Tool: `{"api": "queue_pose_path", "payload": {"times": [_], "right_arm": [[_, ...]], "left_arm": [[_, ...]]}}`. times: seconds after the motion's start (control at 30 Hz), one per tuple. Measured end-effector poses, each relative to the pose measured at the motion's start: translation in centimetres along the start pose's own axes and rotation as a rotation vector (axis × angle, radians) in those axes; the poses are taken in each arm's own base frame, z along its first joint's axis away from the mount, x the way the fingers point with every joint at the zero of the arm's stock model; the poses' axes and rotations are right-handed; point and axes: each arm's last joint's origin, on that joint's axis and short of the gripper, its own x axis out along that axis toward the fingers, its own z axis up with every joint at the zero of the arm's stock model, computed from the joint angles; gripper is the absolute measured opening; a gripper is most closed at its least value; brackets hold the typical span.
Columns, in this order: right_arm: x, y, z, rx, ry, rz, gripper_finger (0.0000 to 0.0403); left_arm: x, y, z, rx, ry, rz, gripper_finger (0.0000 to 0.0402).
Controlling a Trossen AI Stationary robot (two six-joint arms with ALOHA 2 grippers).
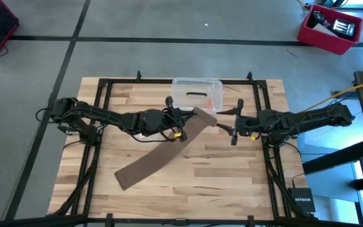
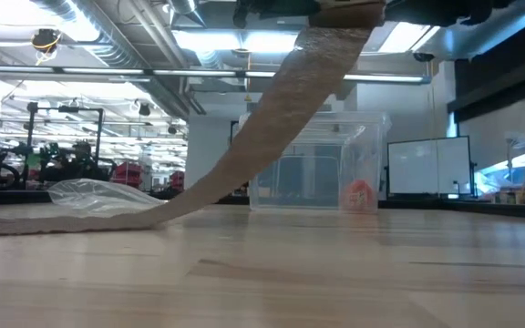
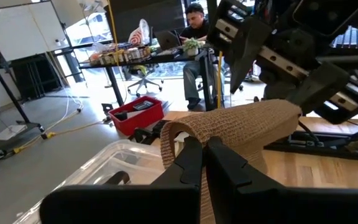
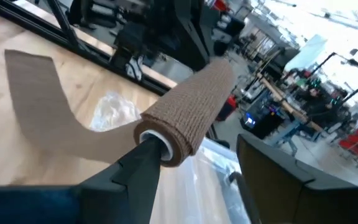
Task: Roll bandage
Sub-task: Roll the brown bandage
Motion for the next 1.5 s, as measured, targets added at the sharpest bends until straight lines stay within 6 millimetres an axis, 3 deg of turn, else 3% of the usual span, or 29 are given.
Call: {"api": "queue_pose_path", "payload": {"times": [0.27,0.63,0.83,1.03,1.2,1.33,1.5], "right_arm": [[0.2,-0.2,0.5,0.009,-0.046,-0.034,0.0199],[1.6,0.6,0.3,-0.048,-0.025,-0.02,0.0104],[1.3,0.3,0.4,-0.04,-0.027,-0.047,0.0017],[0.4,-0.4,0.8,0.058,-0.072,-0.062,0.0019],[-0.8,-1.2,1.2,0.129,-0.124,-0.088,0.0012],[-1.5,-1.9,1.9,0.169,-0.161,-0.099,0.0012],[-2.3,-3.3,4.1,0.209,-0.223,-0.004,0.0012]], "left_arm": [[0.0,-0.1,0.0,-0.005,-0.002,-0.012,0.0],[-0.2,-0.3,0.2,-0.007,-0.011,-0.043,0.0001],[-0.2,-0.4,0.1,-0.018,-0.008,-0.046,0.0028],[-1.0,-0.2,1.0,0.016,-0.023,-0.065,0.0101],[-2.9,0.5,2.3,0.086,-0.005,-0.08,0.0164],[-3.2,0.7,2.2,0.113,0.03,-0.074,0.0184],[-2.8,1.4,2.1,0.054,0.039,-0.043,0.0182]]}}
